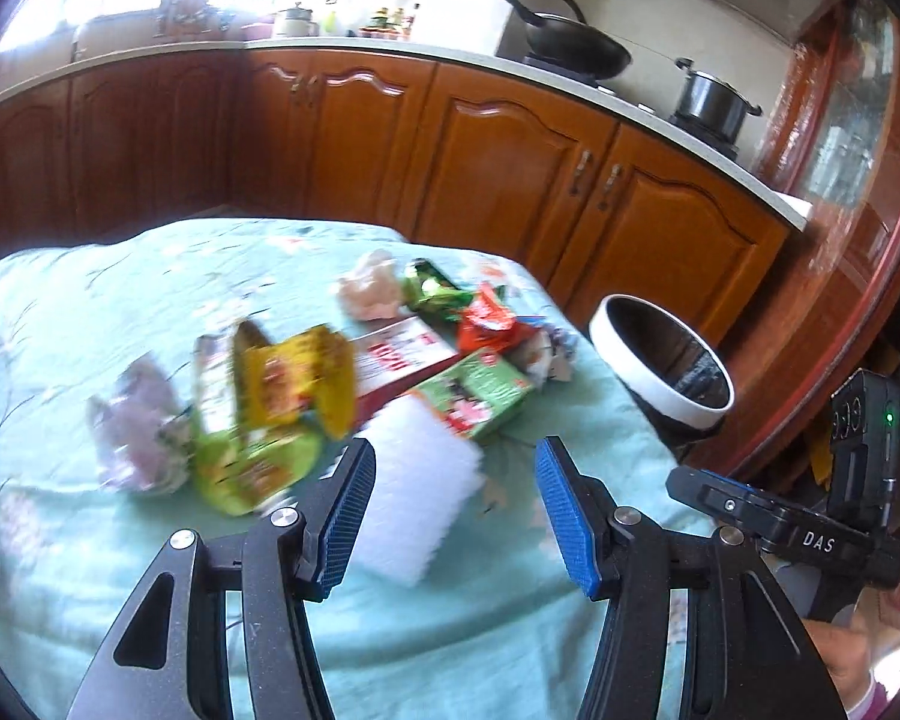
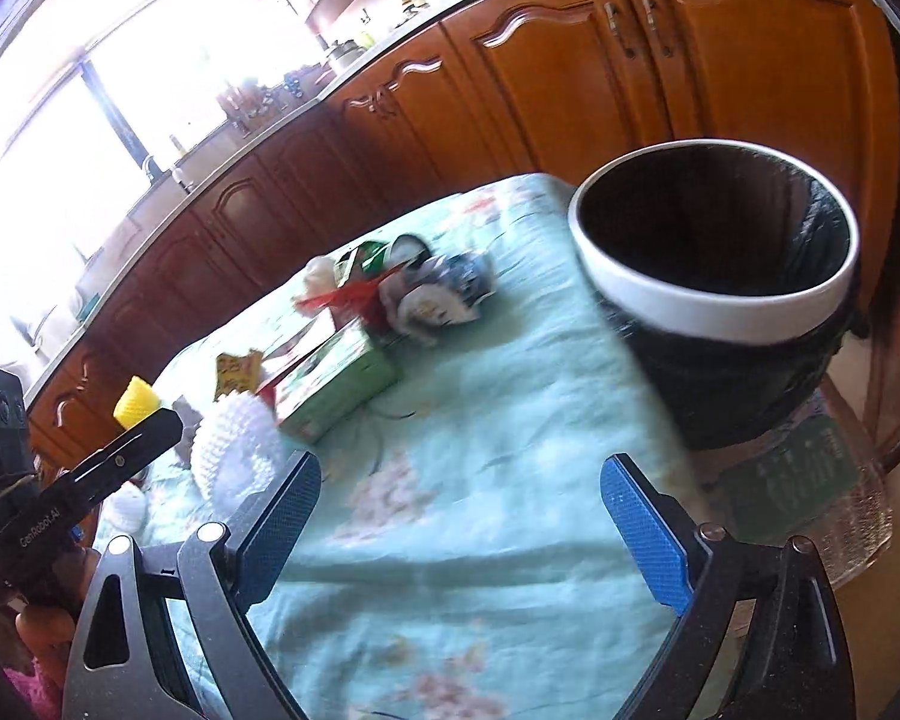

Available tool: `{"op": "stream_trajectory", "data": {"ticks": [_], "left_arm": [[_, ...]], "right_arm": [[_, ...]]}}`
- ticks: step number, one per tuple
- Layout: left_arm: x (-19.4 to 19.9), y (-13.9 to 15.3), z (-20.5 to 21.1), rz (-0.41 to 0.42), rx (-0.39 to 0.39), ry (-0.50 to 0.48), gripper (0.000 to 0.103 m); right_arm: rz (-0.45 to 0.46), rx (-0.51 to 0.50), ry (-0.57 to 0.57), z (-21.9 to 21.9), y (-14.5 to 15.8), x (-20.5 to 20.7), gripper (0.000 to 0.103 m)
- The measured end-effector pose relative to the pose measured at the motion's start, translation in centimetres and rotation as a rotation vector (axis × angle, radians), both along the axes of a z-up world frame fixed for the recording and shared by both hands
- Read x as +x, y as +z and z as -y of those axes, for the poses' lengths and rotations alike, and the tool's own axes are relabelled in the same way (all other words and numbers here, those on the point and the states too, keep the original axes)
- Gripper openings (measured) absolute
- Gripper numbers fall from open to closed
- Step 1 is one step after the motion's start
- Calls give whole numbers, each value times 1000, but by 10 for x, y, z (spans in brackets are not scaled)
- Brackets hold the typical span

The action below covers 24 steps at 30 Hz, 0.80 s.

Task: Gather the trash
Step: 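Move both grippers back toward the trash on the table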

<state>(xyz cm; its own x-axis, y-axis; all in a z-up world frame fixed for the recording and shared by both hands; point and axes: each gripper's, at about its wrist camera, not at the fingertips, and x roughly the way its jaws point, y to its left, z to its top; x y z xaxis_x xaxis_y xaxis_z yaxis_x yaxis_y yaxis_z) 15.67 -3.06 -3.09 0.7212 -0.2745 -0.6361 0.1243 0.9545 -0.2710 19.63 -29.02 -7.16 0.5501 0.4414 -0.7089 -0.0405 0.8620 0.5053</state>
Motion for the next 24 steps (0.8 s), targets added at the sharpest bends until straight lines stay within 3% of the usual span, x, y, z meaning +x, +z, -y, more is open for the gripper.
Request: {"op": "stream_trajectory", "data": {"ticks": [12, 24], "left_arm": [[-31, -1, -56, -48, -11, 112, 55], [0, -3, -96, -92, -6, 190, 57]], "right_arm": [[10, 19, 110, -62, 2, -6, 95], [23, 29, 184, -103, 3, 4, 95]]}}
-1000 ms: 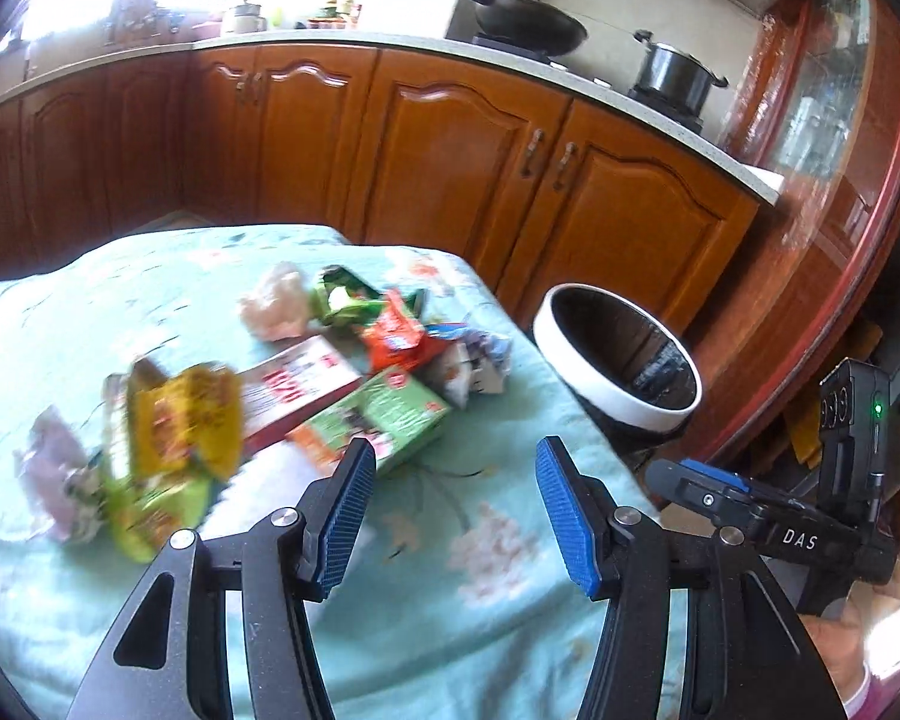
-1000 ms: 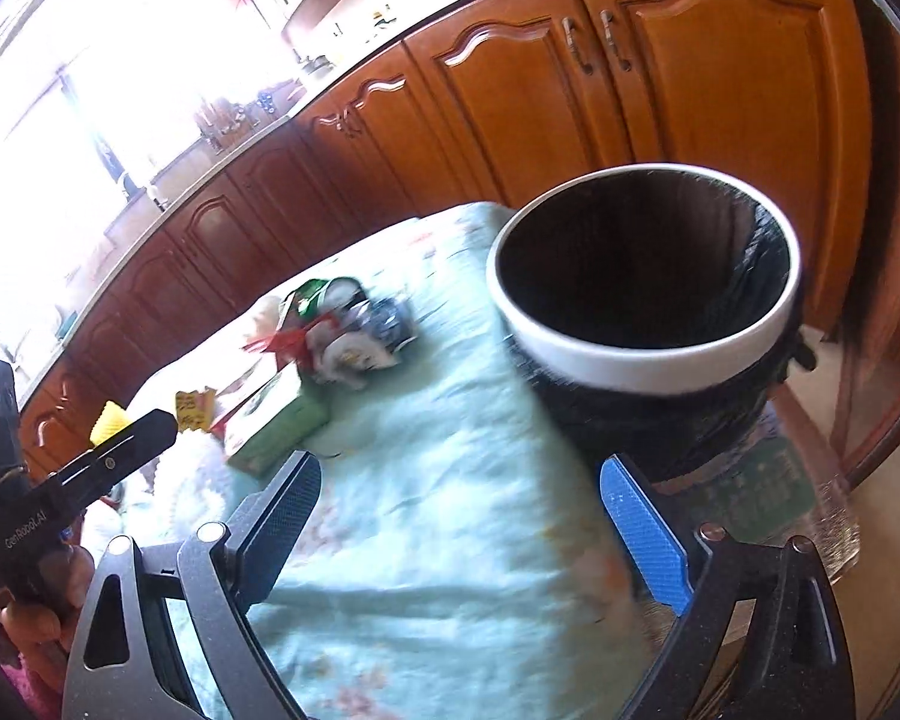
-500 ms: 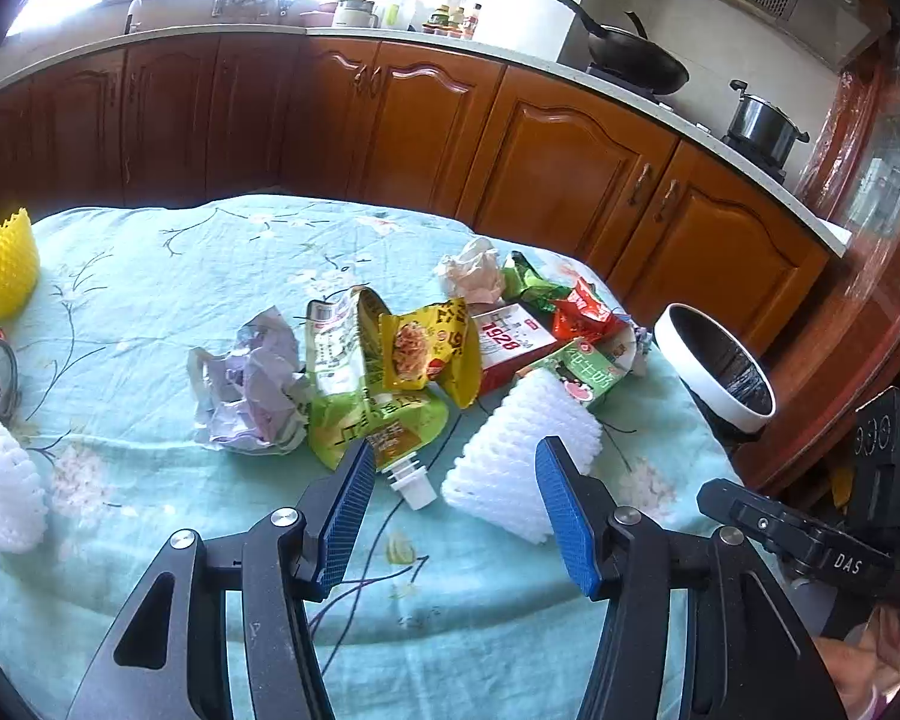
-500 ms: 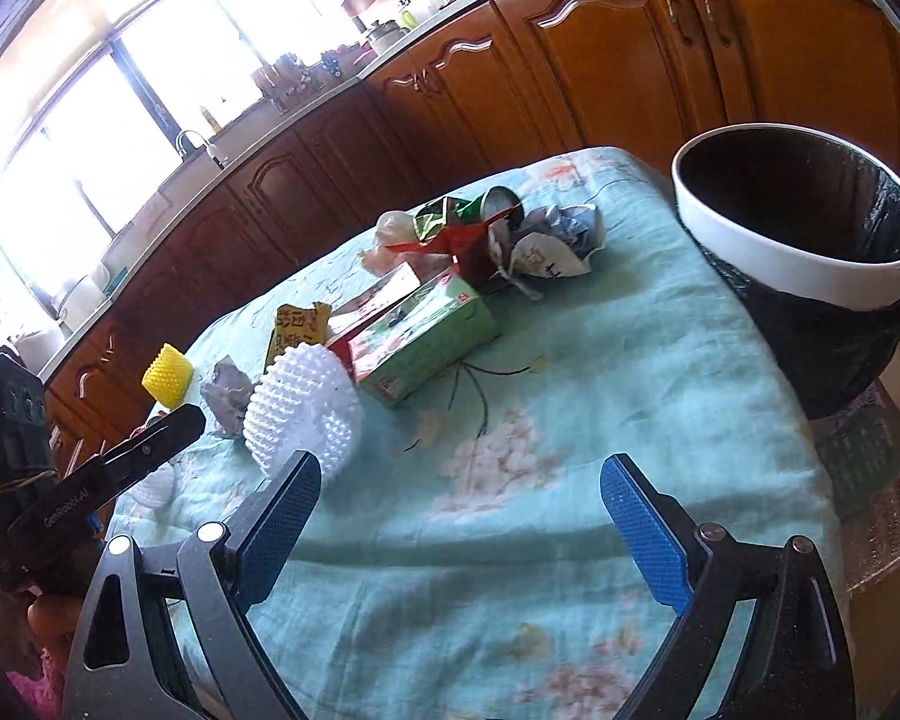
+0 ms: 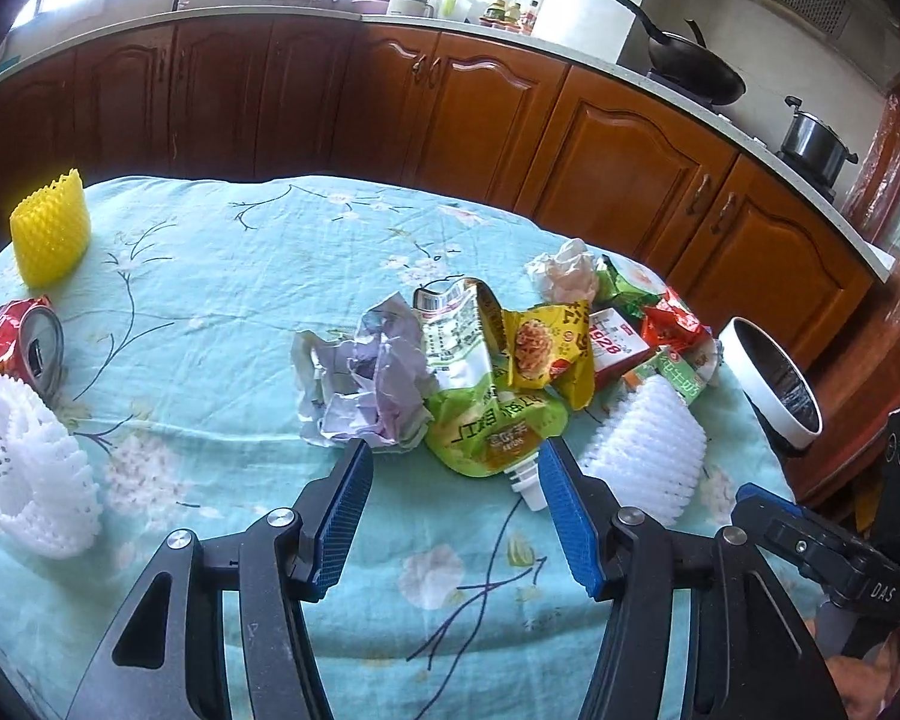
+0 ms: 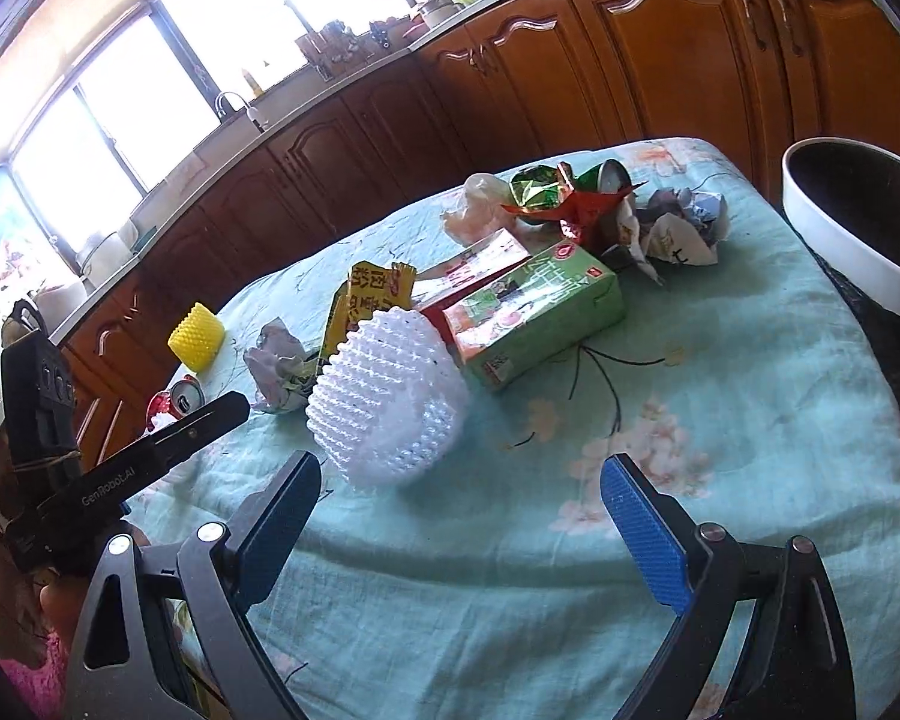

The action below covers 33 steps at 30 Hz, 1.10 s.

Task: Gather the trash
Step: 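Move both grippers back toward the trash on the table, then grasp the crumpled foil paper with the left gripper while the right grasps a white foam net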

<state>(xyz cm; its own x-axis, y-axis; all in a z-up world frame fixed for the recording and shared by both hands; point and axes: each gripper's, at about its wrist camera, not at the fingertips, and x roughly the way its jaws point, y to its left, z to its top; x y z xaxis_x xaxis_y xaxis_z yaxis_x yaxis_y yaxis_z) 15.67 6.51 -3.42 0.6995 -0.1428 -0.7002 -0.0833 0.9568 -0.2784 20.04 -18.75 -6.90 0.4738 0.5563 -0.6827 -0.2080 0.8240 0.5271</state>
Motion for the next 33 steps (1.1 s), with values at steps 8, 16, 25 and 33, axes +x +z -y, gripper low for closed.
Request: {"op": "stream_trajectory", "data": {"ticks": [8, 16, 25, 33], "left_arm": [[40, -15, -22, -57, 16, 55, 64], [60, -33, -19, -83, 31, 36, 27], [25, -9, -11, -9, -18, 6, 19], [16, 12, 33, 15, -44, -127, 19]], "right_arm": [[-10, 4, 13, -22, -7, 20, 95], [-23, -15, 37, -34, -15, 22, 31], [54, 7, 24, -7, 11, 3, 8], [96, 2, -56, 34, 27, -8, 8]]}}
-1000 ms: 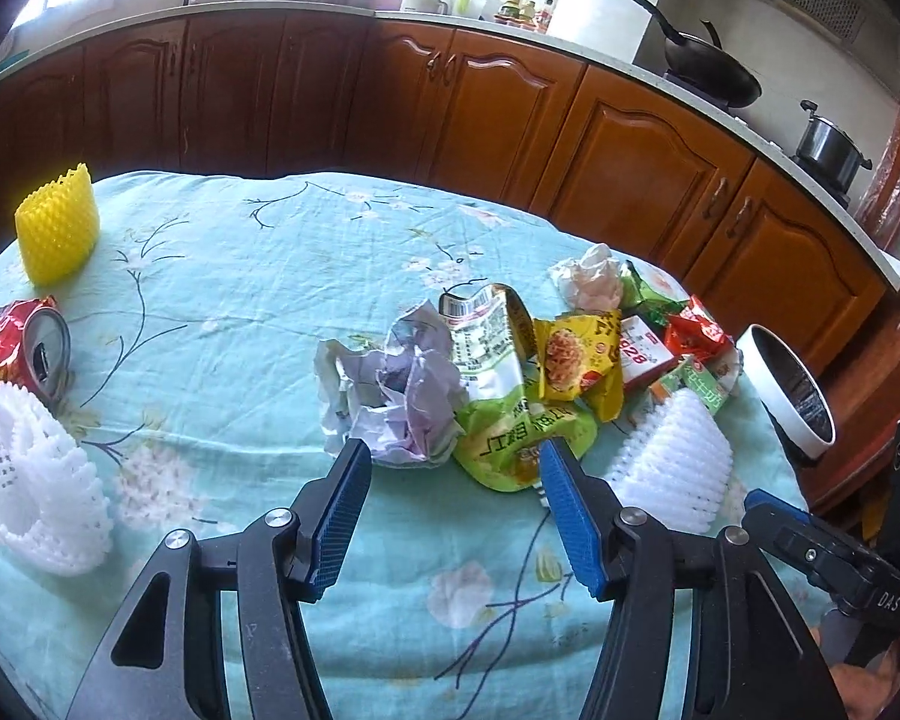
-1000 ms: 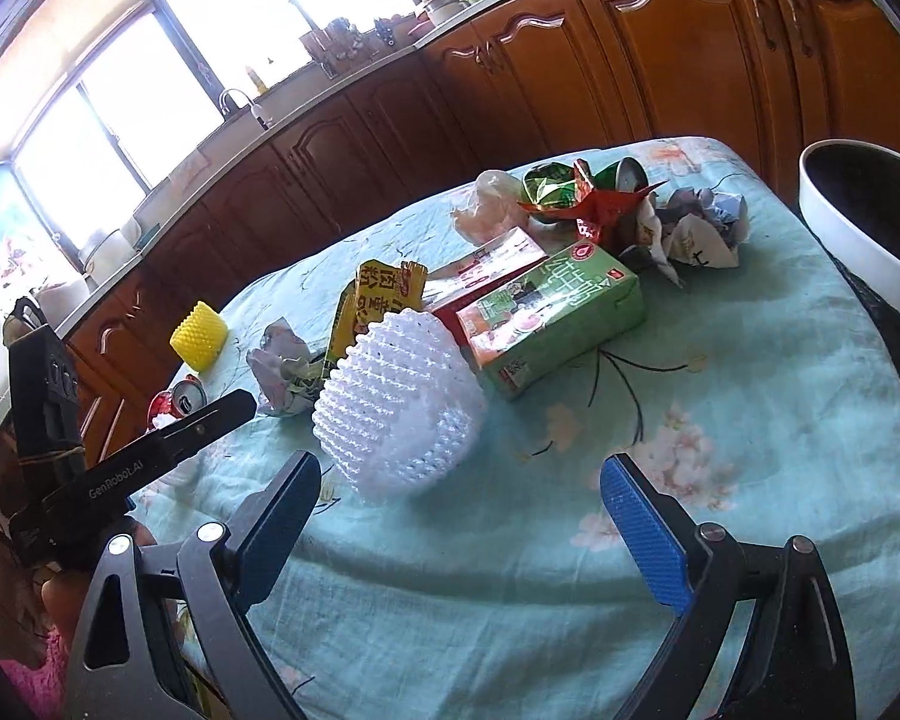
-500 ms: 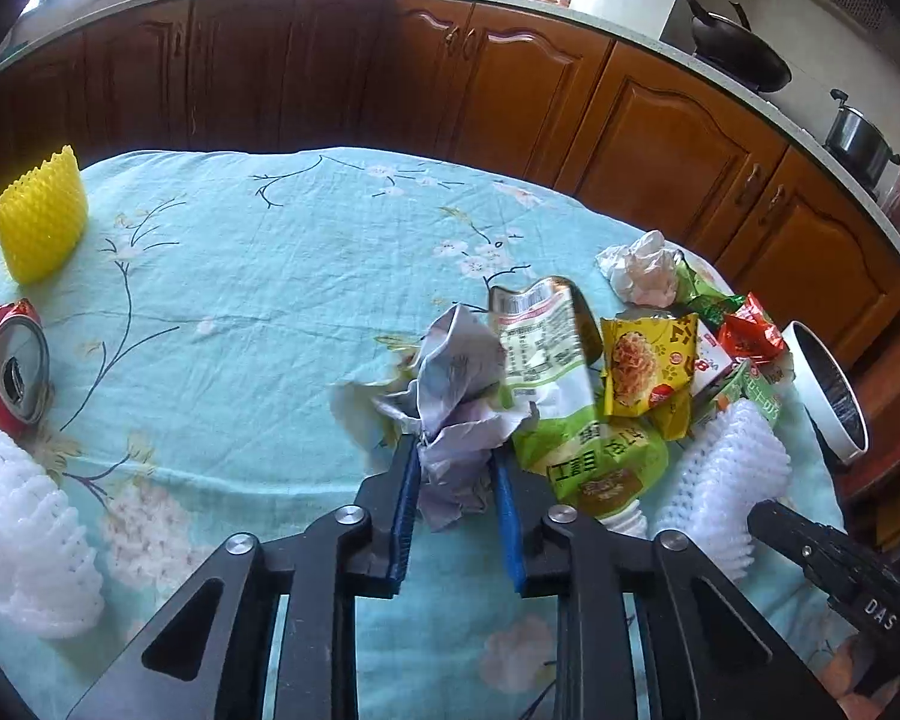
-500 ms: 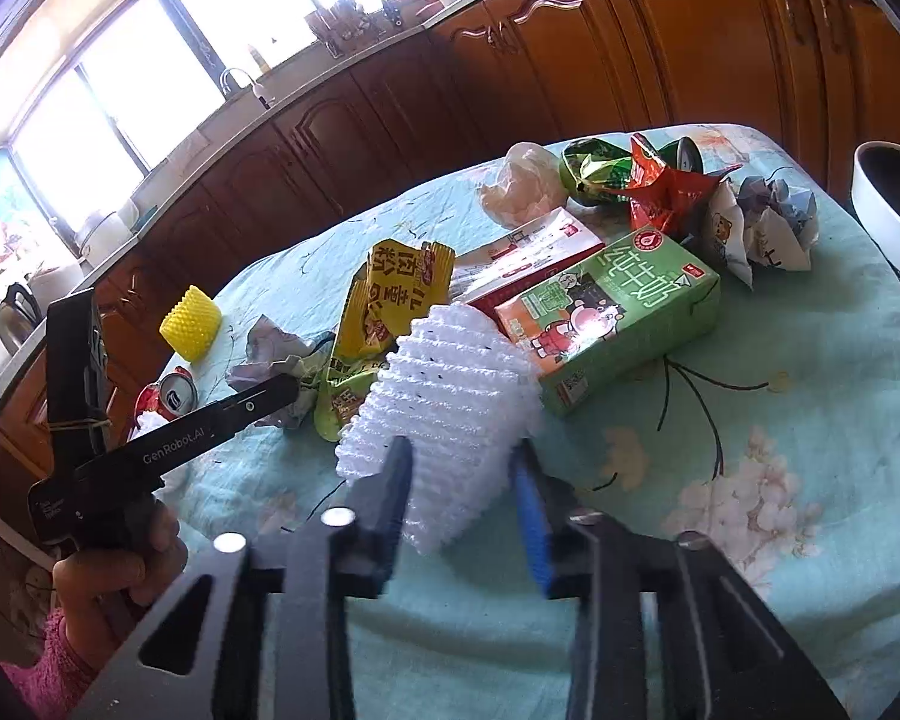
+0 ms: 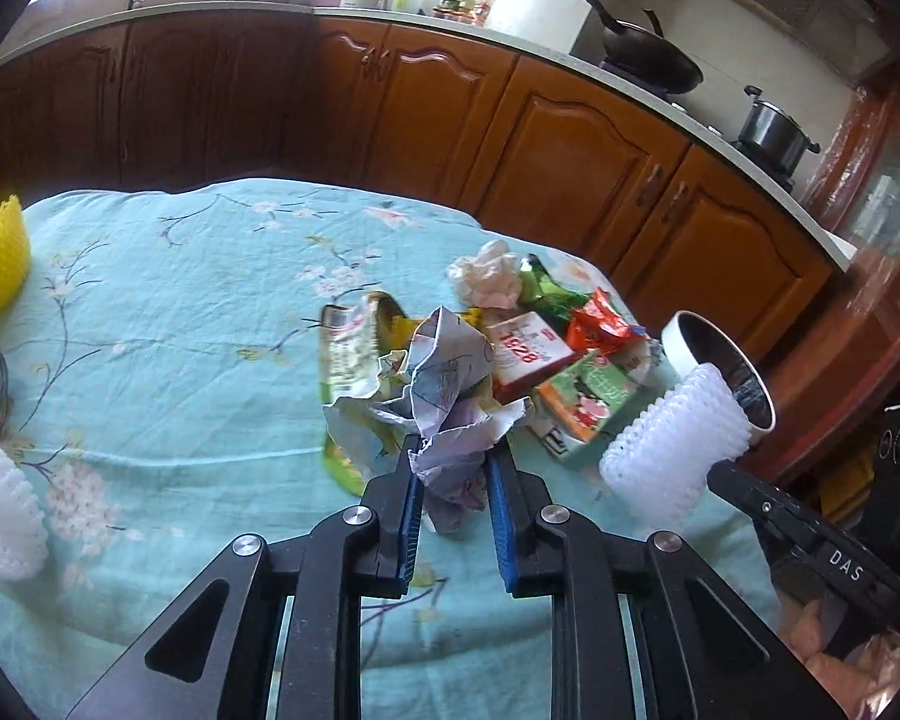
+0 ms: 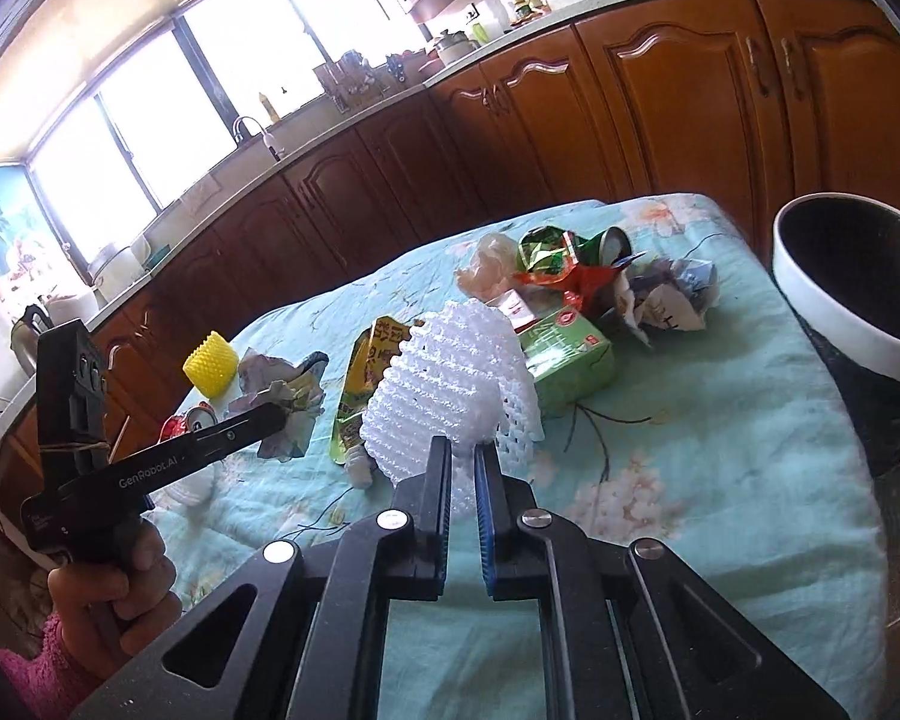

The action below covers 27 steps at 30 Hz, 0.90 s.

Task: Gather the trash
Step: 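Grasp the crumpled foil paper with the left gripper while the right grasps a white foam net, then carry both items over the bin and release them from both grippers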

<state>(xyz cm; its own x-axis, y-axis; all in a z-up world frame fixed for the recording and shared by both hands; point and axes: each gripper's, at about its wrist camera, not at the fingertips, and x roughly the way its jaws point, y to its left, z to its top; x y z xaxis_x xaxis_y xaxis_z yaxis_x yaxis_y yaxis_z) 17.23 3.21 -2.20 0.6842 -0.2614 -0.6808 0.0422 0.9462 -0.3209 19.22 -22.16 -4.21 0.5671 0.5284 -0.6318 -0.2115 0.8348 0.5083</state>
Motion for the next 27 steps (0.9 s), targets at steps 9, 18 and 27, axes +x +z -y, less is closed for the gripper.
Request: {"op": "stream_trajectory", "data": {"ticks": [9, 18, 27], "left_arm": [[13, 7, 65, 3, 0, -165, 19], [33, 10, 116, 0, 6, -275, 19], [56, 11, 160, 14, 33, -344, 19]], "right_arm": [[12, -40, -136, 59, 5, -9, 7], [27, -72, -243, 111, 10, -12, 7], [40, -103, -325, 151, 12, -8, 7]]}}
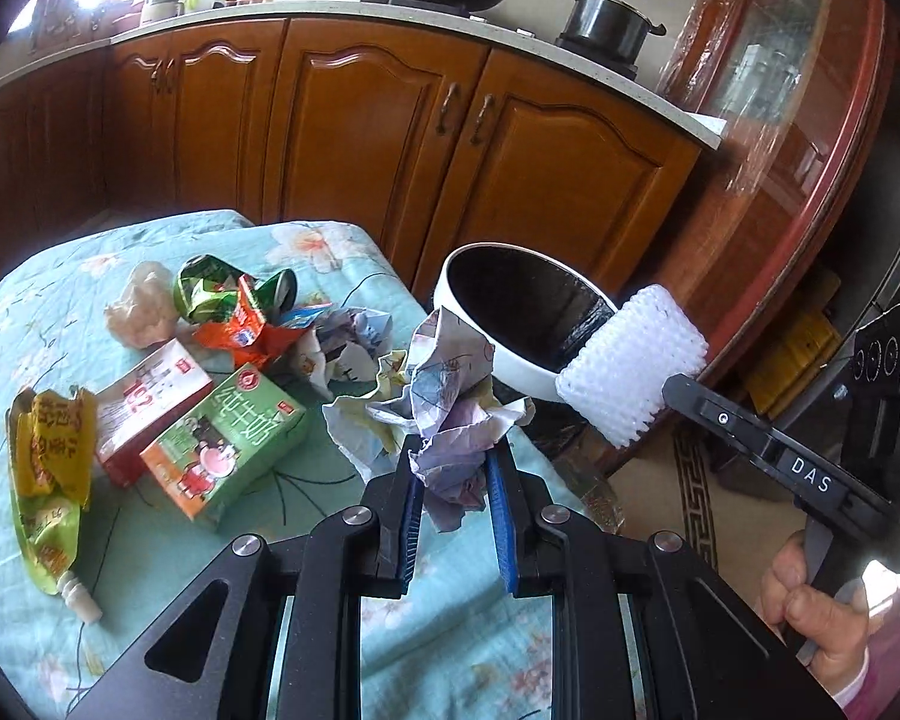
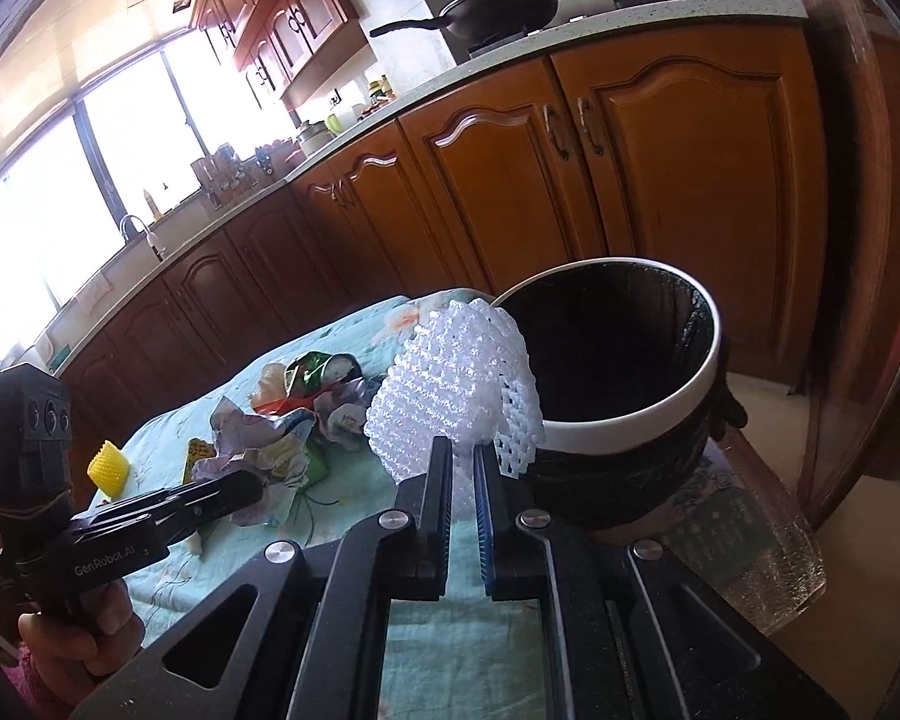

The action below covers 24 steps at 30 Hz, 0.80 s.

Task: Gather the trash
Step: 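Carry both items over the bin and release them from both grippers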

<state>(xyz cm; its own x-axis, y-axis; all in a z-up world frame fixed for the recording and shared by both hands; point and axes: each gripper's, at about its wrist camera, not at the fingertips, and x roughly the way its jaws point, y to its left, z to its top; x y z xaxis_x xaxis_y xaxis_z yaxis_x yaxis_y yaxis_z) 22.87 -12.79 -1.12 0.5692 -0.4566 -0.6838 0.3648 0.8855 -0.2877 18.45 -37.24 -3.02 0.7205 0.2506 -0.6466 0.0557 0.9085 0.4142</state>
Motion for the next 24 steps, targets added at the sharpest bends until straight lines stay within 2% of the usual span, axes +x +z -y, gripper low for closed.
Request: {"op": "stream_trajectory", "data": {"ticks": [12, 24], "left_arm": [[61, -7, 54, -9, 4, -55, 19], [135, -27, 109, -45, 49, -82, 20]], "right_arm": [[-18, -56, -53, 43, -8, 26, 7], [-68, -97, -60, 70, -15, 67, 7]]}}
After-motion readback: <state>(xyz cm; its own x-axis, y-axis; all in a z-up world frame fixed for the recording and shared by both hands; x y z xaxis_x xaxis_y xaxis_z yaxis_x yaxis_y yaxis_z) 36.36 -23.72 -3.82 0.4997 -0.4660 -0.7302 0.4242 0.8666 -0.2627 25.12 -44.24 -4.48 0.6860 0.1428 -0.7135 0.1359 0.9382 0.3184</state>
